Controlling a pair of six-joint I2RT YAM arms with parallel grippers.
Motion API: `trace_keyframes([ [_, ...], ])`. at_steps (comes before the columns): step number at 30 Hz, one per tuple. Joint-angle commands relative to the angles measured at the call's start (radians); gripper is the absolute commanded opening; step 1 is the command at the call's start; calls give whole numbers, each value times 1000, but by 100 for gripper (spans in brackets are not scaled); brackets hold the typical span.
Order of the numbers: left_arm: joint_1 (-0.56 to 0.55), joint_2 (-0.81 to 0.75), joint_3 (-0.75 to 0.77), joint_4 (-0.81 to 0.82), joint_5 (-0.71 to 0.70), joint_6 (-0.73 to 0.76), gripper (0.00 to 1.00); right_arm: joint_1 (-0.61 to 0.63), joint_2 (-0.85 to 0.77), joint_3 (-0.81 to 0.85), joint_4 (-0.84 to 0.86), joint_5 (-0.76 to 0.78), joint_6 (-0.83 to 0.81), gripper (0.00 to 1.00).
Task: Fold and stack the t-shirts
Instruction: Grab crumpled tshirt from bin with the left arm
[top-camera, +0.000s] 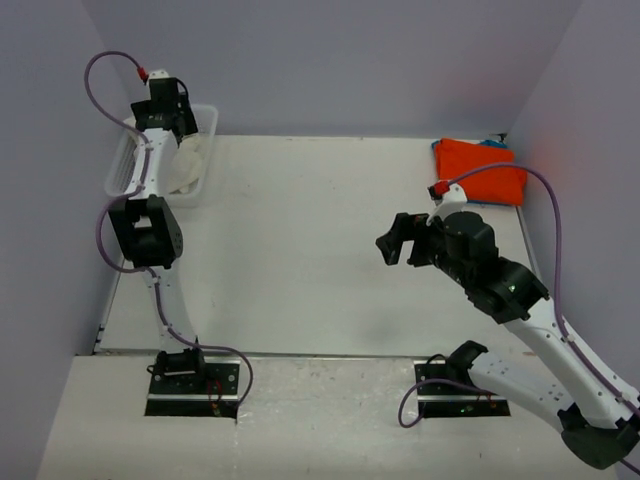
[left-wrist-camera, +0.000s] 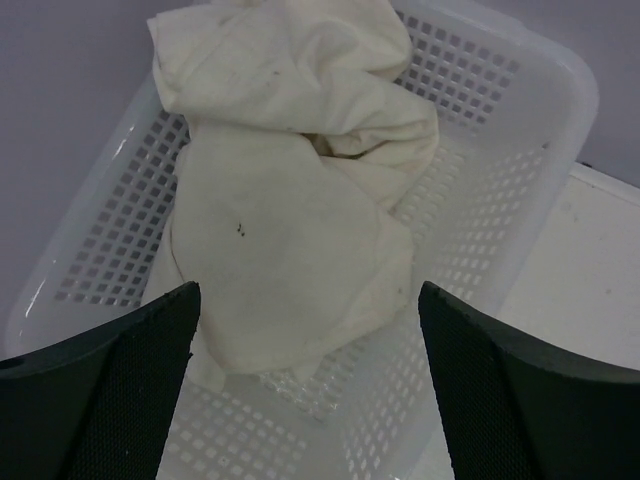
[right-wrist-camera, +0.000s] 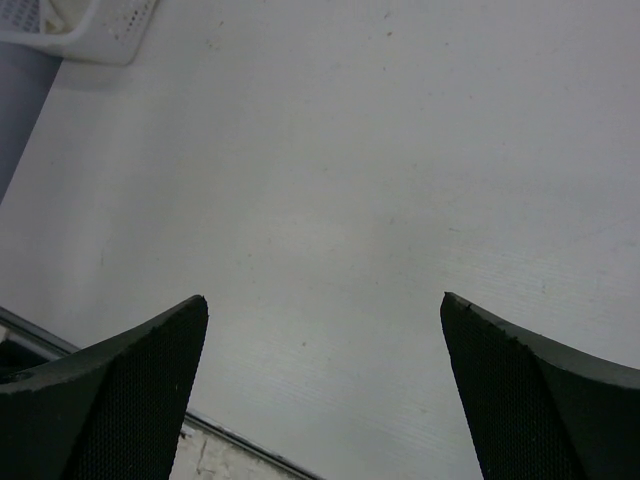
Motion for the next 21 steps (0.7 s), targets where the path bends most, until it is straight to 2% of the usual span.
trace_keyframes([
  [1,47,72,86,-22,10,31,90,10,3,46,-70,-35,18,99],
  [7,63,178,95,35,21,67,90,13,-4,40,-118,-55,23,99],
  [19,73,305,115,125,197,113,92,13,-36,24,-124,-96,53,99],
  [21,84,337,128,130,222,101,85,13,-32,57,-139,-110,50,99],
])
